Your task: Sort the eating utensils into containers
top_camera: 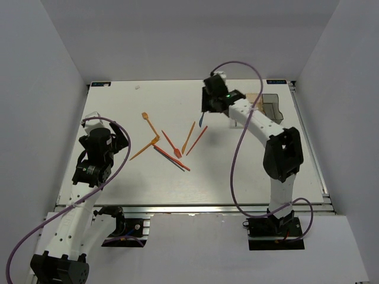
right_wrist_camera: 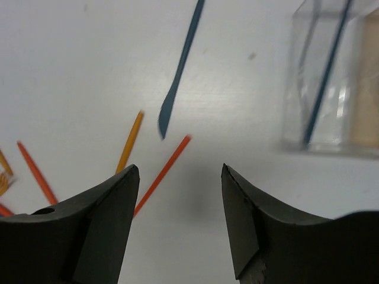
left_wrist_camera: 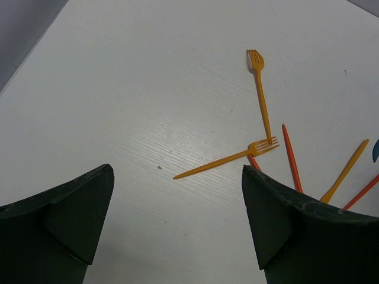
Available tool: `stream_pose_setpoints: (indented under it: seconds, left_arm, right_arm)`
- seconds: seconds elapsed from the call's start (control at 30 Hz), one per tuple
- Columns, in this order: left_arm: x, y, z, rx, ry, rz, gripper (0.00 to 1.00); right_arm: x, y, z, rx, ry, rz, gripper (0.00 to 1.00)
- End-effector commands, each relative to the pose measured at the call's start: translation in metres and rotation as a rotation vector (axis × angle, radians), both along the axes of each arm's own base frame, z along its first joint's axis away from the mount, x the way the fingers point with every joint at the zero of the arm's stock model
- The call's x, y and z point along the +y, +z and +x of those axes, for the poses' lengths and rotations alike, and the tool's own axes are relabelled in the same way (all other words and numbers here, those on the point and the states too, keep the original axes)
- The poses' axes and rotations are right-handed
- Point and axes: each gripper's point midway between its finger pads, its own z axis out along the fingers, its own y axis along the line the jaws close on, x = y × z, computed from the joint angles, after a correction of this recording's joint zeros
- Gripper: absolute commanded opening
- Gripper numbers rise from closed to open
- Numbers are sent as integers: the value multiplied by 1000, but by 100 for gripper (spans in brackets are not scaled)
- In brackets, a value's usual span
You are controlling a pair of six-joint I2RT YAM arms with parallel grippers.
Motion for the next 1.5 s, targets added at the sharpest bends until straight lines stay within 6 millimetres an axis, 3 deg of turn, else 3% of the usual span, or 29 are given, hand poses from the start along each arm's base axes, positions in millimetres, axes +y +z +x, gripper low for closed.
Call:
stream_pose_setpoints:
  seconds: [0.0, 0.13, 0.2, 0.3, 0.47, 0.77, 0.8, 0.93, 1.07, 1.17, 1.27, 1.33, 1.43, 1.47]
  left_arm:
    - [0, 6, -2, -24, -5, 1, 98]
    - [3, 8, -4, -31, 9, 3, 98]
    - [2, 8, -4, -32, 5, -1, 98]
    - [-1, 7, -5, -34, -11, -10, 98]
    - [-8, 11, -6, -50, -41, -17, 98]
    - [-14, 11, -4, -53, -66, -22, 98]
    - [-15, 11, -4, -50, -68, -22, 98]
    - [-15, 10, -4, -48, -69, -23, 98]
    - [-15, 11, -4, -51, -69, -22, 98]
    - [-15, 11, -5, -50, -69, -21, 98]
    - [-15, 10, -5, -50, -71, -21, 98]
    - [-16, 10, -5, -51, -74, -26, 98]
    - [-18, 10, -5, -50, -82, -28, 98]
    - [-18, 10, -5, -48, -82, -27, 98]
  right_arm:
    - [28, -48, -41, 102, -107, -31, 64]
    - [47, -69, -56, 115, -216, -60, 64]
    - [52, -90, -65, 174, -255, -54, 61]
    - [60, -101, -66, 190, -270, -31, 50]
    - [62, -113, -62, 190, -267, -29, 48]
    - [52, -155, -55, 240, -307, -29, 45]
    - [49, -166, -54, 261, -315, -31, 40]
    - [42, -173, -58, 278, -338, -38, 28]
    - [26, -185, -76, 314, -369, -55, 7]
    - [0, -200, -104, 356, -387, -81, 0]
    - [4, -184, -104, 319, -324, -4, 0]
    - [17, -165, -106, 291, -152, 31, 0]
    - [50, -111, -81, 156, 91, 74, 0]
    - [48, -107, -80, 140, 123, 49, 0]
